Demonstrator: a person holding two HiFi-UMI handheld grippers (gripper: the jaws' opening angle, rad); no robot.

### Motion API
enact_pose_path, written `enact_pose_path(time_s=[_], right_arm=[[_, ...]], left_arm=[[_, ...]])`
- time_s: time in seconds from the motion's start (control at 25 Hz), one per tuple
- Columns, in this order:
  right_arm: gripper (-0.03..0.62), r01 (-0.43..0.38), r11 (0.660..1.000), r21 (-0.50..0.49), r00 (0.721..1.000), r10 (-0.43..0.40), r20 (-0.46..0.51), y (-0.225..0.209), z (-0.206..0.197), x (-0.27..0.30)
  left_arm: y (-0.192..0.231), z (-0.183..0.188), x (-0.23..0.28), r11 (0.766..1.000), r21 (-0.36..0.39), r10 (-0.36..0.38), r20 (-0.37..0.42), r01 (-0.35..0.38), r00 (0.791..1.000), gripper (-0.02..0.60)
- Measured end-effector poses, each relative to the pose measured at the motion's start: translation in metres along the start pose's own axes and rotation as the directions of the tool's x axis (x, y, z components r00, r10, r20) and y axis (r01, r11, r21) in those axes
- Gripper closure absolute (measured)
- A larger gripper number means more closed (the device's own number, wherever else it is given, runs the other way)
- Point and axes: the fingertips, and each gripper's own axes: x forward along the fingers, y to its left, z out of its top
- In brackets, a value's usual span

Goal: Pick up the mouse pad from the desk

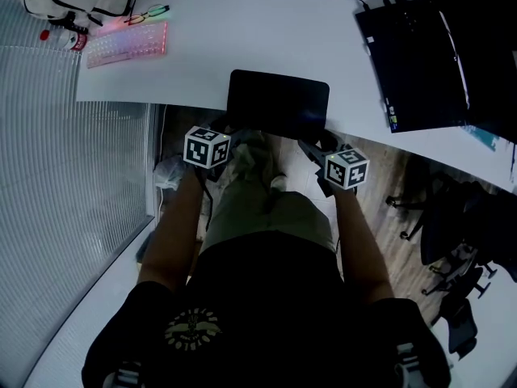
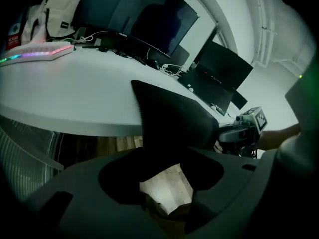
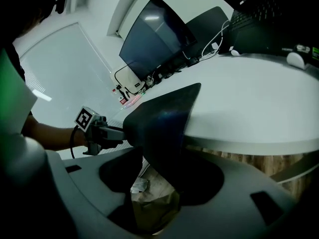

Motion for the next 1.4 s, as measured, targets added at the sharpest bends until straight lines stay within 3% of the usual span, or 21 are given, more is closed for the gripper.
enact_pose_path(time_s=[0.08,0.12,0.16,0.24,0.36,0.6,0.88,1.16,1.4], right_arm=[[0.405,0.023,1.000,-0.016,0.999,-0.023,-0.027,0.002,0.000,-0.002],[0.450,0.040,0.999,-0.020,0.998,-0.040,-0.039,0.002,0.000,-0.005],[0.493,0.056,0.998,-0.021,0.997,-0.057,-0.048,0.002,0.001,-0.007],[0.554,0.081,0.997,-0.019,0.995,-0.082,-0.062,0.003,0.005,-0.013],[0.579,0.109,0.993,-0.045,0.991,-0.112,-0.068,0.011,0.017,-0.021],[0.580,0.123,0.982,-0.142,0.992,-0.121,0.025,0.031,0.066,-0.047],[0.580,0.107,0.965,-0.240,0.986,-0.072,0.150,0.066,0.124,-0.087],[0.580,0.115,0.929,-0.353,0.958,-0.009,0.288,0.109,0.183,-0.132],[0.580,0.135,0.899,-0.417,0.917,0.046,0.396,0.148,0.228,-0.177]], left_arm=[[0.000,-0.003,-0.003,0.999,-0.012,0.036,-0.043,-0.037,0.998,0.419],[0.000,-0.004,-0.007,0.998,-0.028,0.052,-0.059,-0.054,0.997,0.496],[-0.002,-0.005,-0.010,0.997,-0.043,0.063,-0.073,-0.066,0.995,0.525],[-0.008,-0.006,-0.015,0.995,-0.046,0.079,-0.104,-0.084,0.991,0.549],[-0.019,0.000,-0.025,0.992,-0.022,0.125,-0.109,-0.128,0.986,0.558],[-0.039,0.051,-0.059,0.982,0.021,0.188,0.064,-0.189,0.980,0.560],[-0.069,0.112,-0.111,0.971,0.065,0.209,0.239,-0.231,0.948,0.560],[-0.105,0.166,-0.171,0.963,0.099,0.188,0.418,-0.250,0.889,0.560],[-0.142,0.210,-0.226,0.952,0.148,0.141,0.562,-0.267,0.815,0.560]])
